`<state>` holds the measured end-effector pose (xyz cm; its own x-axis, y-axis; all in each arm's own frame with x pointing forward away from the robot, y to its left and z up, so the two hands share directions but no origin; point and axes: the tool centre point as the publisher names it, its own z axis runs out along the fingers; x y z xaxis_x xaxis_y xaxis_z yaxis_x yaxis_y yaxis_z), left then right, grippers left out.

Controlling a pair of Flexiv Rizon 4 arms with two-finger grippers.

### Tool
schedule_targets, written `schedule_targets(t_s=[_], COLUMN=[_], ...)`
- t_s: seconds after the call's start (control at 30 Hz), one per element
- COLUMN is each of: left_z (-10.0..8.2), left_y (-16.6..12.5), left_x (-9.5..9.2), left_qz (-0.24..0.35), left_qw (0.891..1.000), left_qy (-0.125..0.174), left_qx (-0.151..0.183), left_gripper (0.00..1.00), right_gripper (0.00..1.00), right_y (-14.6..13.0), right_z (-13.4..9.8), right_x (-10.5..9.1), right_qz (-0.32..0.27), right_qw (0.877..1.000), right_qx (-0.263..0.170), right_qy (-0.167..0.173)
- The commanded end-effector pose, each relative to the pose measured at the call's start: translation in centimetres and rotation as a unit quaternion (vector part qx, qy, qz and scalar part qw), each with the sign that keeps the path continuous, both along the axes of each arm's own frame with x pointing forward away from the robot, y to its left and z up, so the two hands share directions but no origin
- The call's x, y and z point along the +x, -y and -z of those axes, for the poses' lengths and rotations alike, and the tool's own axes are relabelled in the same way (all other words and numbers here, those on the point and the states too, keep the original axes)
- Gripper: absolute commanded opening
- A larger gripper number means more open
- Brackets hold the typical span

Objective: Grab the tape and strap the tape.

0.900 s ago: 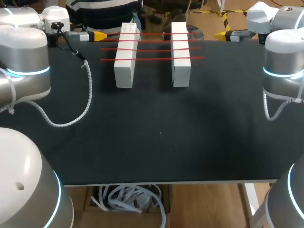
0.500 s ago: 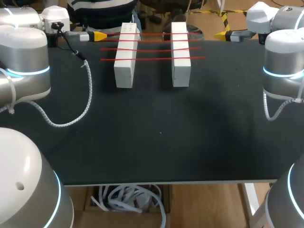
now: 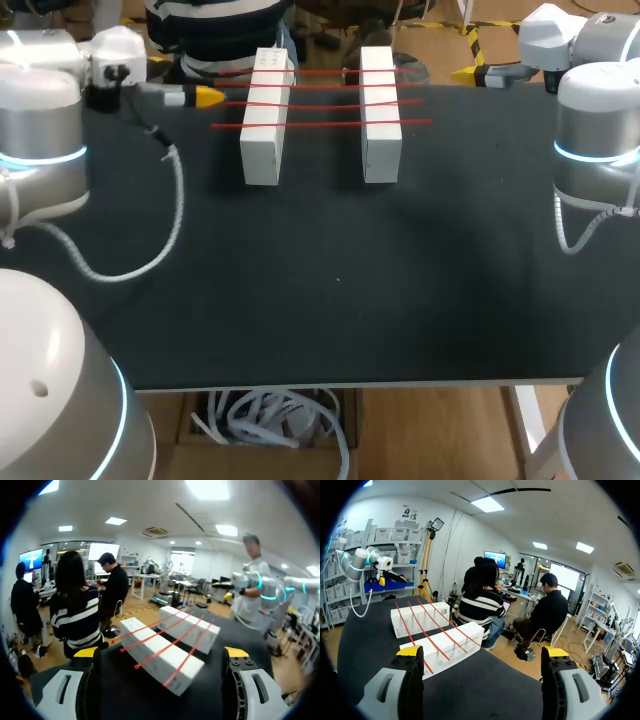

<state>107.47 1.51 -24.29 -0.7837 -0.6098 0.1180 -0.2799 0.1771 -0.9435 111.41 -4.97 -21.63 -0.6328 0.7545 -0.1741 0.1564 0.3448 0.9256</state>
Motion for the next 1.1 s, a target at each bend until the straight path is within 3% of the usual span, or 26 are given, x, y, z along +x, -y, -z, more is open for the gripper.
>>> schedule_targets(t_s=[0.03, 0.23, 0.43, 0.5, 0.53, 0.57, 0.6, 0.63, 0.7, 0.77, 1.0, 1.1], left_z=[1.9, 2.4, 3.0, 3.3, 3.4, 3.4, 3.5, 3.6, 3.7, 3.7, 4.3, 4.7], left_y=[-1.3, -1.4, -1.1, -1.1, -1.1, -1.1, -1.1, -1.0, -0.9, -0.8, -0.2, 0.0], left_x=[-0.3, -0.5, -0.6, -0.7, -0.7, -0.8, -0.8, -0.9, -1.0, -1.2, -1.3, -1.4], left_qz=[0.083, 0.088, 0.108, 0.107, 0.108, 0.109, 0.109, 0.113, 0.116, 0.128, 0.151, 0.158], left_qw=[0.996, 0.996, 0.993, 0.993, 0.993, 0.993, 0.993, 0.992, 0.992, 0.99, 0.986, 0.986], left_qy=[0.018, 0.03, 0.038, 0.039, 0.04, 0.04, 0.043, 0.047, 0.052, 0.059, 0.063, 0.06], left_qx=[-0.002, -0.015, -0.008, 0.001, 0.0, -0.001, 0.004, 0.007, 0.01, 0.006, -0.003, -0.002], left_gripper=[1.0, 1.0, 1.0, 0.49, 0.44, 0.24, 0.15, 0.25, 0.26, 0.33, 0.42, 0.38], right_gripper=[1.0, 1.0, 1.0, 1.0, 1.0, 1.0, 1.0, 1.0, 1.0, 1.0, 1.0, 1.0], right_y=[0.0, 0.0, 0.0, 0.0, 0.0, 0.0, 0.0, 0.0, 0.0, 0.0, 0.0, 0.0], right_z=[0.0, 0.0, 0.0, 0.0, 0.0, 0.0, 0.0, 0.0, 0.0, 0.0, 0.0, 0.0], right_x=[0.0, 0.0, 0.0, 0.0, 0.0, 0.0, 0.0, 0.0, 0.0, 0.0, 0.0, 0.0], right_qz=[0.0, 0.0, 0.0, 0.0, 0.0, 0.0, 0.0, 0.0, 0.0, 0.0, 0.0, 0.0], right_qw=[1.0, 1.0, 1.0, 1.0, 1.0, 1.0, 1.0, 1.0, 1.0, 1.0, 1.0, 1.0], right_qx=[0.0, 0.0, 0.0, 0.0, 0.0, 0.0, 0.0, 0.0, 0.0, 0.0, 0.0, 0.0], right_qy=[-0.001, -0.001, -0.001, -0.001, -0.001, -0.001, -0.001, -0.001, -0.001, -0.001, -0.001, -0.001])
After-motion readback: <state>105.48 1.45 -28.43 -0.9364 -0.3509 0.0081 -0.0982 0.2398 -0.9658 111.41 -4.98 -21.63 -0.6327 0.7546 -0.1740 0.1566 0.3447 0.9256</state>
